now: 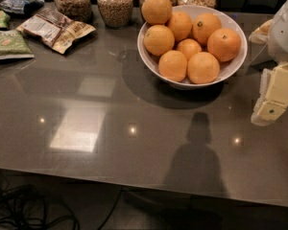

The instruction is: Pick orange from white bowl

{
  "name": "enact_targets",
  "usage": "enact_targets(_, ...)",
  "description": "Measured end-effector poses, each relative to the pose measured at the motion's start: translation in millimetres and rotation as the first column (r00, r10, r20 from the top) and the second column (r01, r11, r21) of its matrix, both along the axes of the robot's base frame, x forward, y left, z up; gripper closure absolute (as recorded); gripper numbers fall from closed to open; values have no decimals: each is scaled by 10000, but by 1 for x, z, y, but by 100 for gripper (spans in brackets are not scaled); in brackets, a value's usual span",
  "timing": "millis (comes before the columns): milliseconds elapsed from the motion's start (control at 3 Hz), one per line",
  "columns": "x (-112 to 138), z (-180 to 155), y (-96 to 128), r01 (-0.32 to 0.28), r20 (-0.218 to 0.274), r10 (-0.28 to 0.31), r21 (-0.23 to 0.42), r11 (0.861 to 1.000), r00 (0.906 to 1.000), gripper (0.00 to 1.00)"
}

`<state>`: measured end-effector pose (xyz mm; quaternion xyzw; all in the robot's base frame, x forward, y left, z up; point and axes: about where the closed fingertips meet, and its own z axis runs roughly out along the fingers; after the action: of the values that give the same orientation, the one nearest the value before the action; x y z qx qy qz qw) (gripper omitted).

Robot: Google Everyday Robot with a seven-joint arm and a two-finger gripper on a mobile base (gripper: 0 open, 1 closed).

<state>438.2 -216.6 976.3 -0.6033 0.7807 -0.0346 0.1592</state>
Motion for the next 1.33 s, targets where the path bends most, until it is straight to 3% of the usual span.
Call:
enact_targets(667,3,2,2,-60,155,57,191,9998,9999,0)
enact_targets(1000,28,4,17,-394,680,300,1400,9894,9972,0)
enact_targets(1333,69,12,51,-598,1230,214,3178,9463,9922,0)
